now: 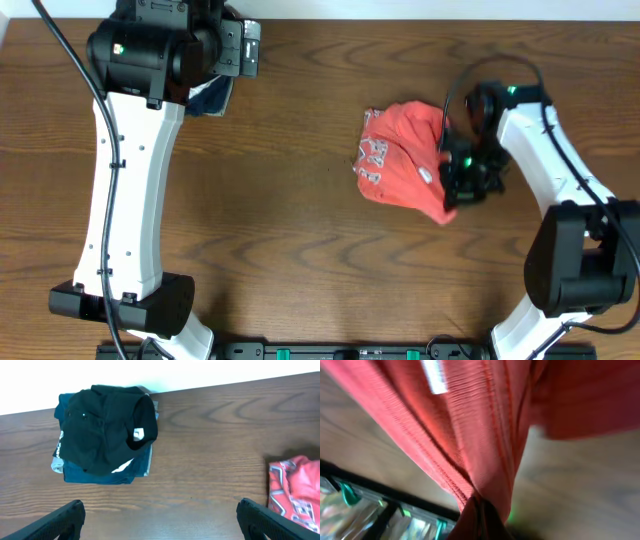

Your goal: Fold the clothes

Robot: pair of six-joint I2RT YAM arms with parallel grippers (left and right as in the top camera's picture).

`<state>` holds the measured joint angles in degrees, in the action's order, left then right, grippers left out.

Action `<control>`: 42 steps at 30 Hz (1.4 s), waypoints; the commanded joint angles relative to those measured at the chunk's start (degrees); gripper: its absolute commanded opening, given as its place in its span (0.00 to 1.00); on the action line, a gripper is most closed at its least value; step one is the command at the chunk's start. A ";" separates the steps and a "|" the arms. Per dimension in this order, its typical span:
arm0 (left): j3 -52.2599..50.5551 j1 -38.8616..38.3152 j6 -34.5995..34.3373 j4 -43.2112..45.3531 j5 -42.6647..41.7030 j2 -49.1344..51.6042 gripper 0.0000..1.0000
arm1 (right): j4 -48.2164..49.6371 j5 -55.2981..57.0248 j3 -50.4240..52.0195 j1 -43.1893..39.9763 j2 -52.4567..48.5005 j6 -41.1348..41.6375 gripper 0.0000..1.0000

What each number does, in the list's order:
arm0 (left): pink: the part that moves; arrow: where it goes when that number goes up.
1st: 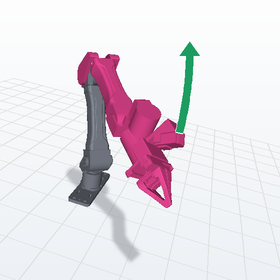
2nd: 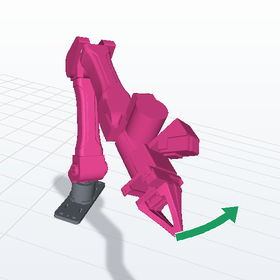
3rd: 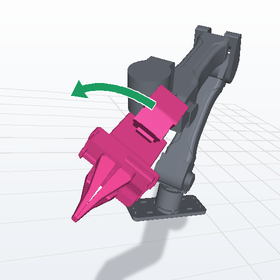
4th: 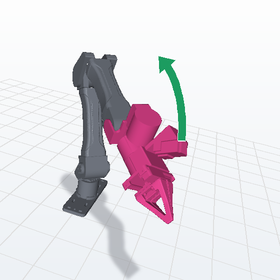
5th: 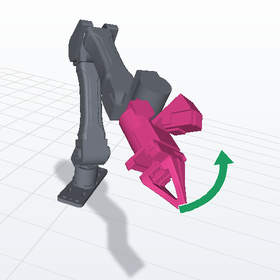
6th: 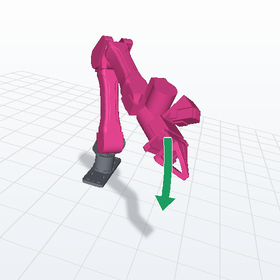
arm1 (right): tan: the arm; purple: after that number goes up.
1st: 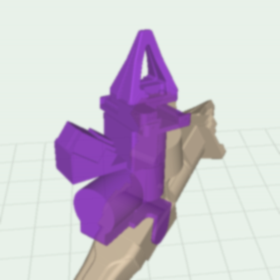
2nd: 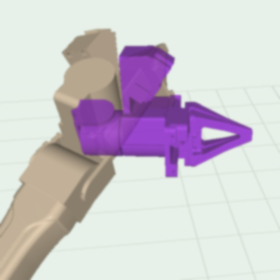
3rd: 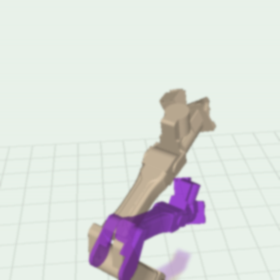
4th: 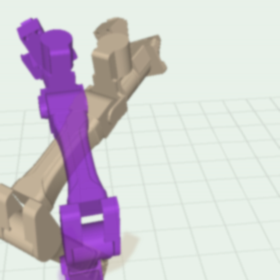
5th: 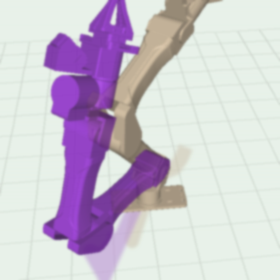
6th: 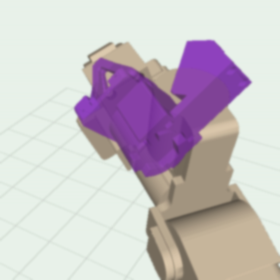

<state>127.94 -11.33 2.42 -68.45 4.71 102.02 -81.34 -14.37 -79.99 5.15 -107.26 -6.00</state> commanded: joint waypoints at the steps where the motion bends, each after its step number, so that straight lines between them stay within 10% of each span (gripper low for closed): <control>1: -0.22 0.17 0.52 0.48 0.44 0.85 0.98 | 0.13 -1.07 3.52 0.13 -0.15 1.01 0.01; 6: -0.22 0.17 0.50 0.59 0.44 0.85 0.98 | 1.75 -3.26 0.07 -0.55 0.20 1.07 0.31; 17: -0.24 0.17 0.52 0.00 0.44 0.85 0.98 | 17.25 -3.34 -13.09 3.41 -0.57 -0.26 0.52; 37: -0.22 0.17 0.52 -0.26 0.44 0.85 0.98 | 32.20 5.03 -13.00 13.16 -13.88 2.93 0.49; 40: -0.24 0.17 0.52 -0.44 0.44 0.85 0.98 | 33.90 8.24 -13.00 13.14 -13.92 4.55 0.36; 42: -0.24 0.17 0.52 -0.52 0.44 0.85 0.98 | 34.93 9.94 -13.03 12.98 -13.60 5.77 0.07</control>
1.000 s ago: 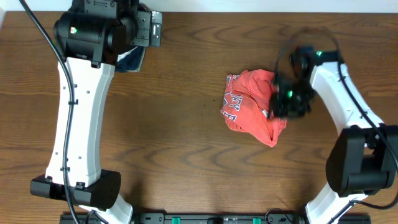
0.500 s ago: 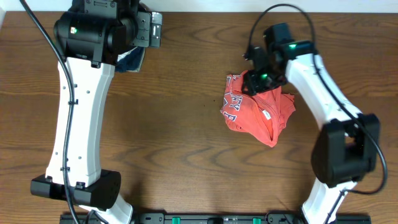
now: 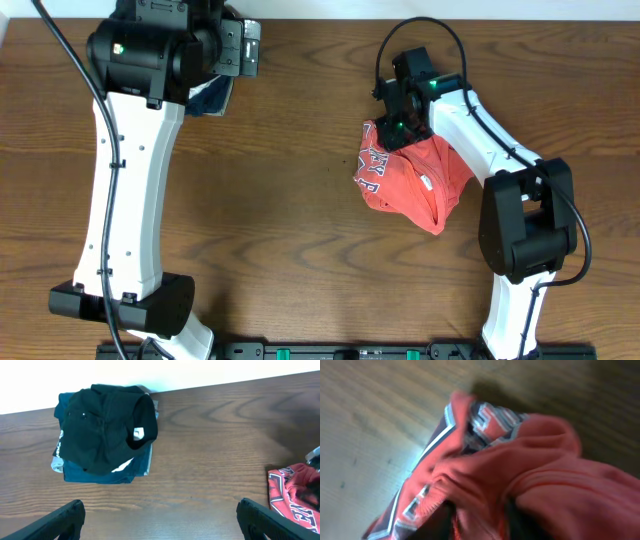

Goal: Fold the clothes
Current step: 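Release the shirt and lift the right gripper to the upper right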

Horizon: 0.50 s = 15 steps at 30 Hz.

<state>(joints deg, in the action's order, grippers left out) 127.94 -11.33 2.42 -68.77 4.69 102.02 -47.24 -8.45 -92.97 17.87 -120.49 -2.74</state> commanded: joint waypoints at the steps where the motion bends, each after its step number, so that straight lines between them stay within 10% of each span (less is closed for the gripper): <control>1: -0.22 0.17 0.52 -0.26 0.46 0.85 0.97 | 1.03 4.22 -0.07 0.11 -0.09 2.99 0.01; 15: -0.22 0.17 0.52 -1.42 0.48 0.85 0.98 | -13.18 0.39 -5.81 -14.34 11.19 4.37 0.01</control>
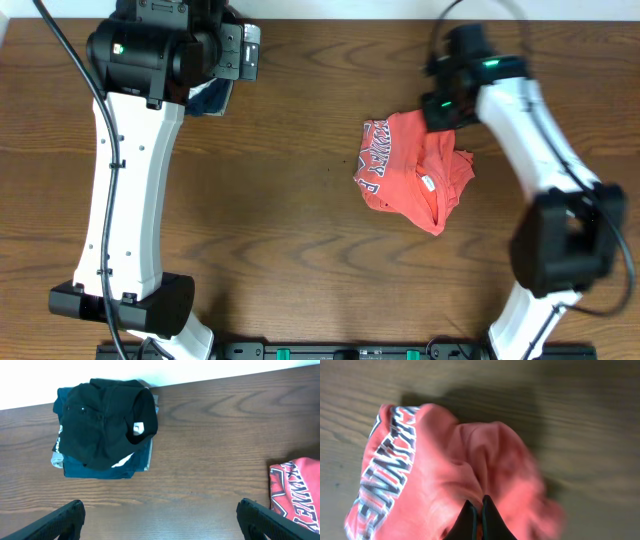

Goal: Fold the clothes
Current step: 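Release the shirt and lift the right gripper to the upper right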

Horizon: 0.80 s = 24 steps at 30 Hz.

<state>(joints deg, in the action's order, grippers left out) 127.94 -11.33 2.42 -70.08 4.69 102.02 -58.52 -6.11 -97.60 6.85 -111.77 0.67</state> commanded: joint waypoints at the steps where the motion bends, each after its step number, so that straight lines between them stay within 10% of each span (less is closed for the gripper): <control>1: -0.22 0.17 0.52 -0.11 0.48 0.85 0.98 | -3.34 -2.29 -1.03 -4.85 2.38 0.94 0.01; 7: -0.22 0.17 0.52 -0.11 0.48 0.85 0.98 | -2.99 -2.29 2.80 -12.35 0.52 -0.76 0.02; 9: -0.24 0.17 0.52 -0.09 0.48 0.85 0.98 | -2.14 -2.78 2.95 -14.23 -0.79 -0.79 0.42; 12: -0.22 0.17 0.52 -0.11 0.46 0.85 0.98 | -2.84 -6.49 2.84 -15.63 -0.66 -1.40 0.61; 24: -0.24 0.17 0.52 -0.13 0.46 0.85 0.98 | -13.53 -13.55 3.56 -12.48 3.32 -3.93 0.54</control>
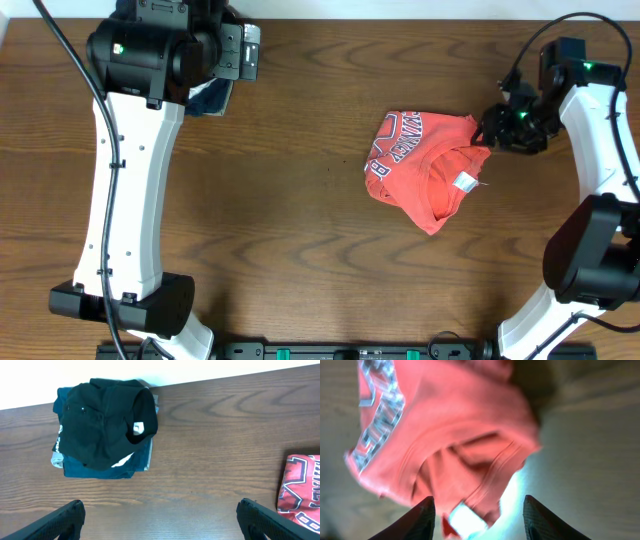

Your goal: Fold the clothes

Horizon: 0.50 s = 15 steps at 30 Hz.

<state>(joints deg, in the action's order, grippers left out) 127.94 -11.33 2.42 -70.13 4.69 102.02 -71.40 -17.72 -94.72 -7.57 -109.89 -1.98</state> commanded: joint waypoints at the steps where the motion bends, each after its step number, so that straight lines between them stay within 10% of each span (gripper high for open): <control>1: -0.24 0.17 0.52 -0.09 0.46 0.85 0.98 | -0.57 -1.33 2.12 2.89 1.44 -1.16 0.52; 15: -6.86 0.17 0.48 0.83 0.39 0.87 0.98 | 22.95 7.21 27.47 11.21 1.44 11.47 0.22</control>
<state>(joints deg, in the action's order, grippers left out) 122.87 -11.33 2.42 -69.45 4.69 102.02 -51.05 -12.97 -70.00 2.13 -108.90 5.54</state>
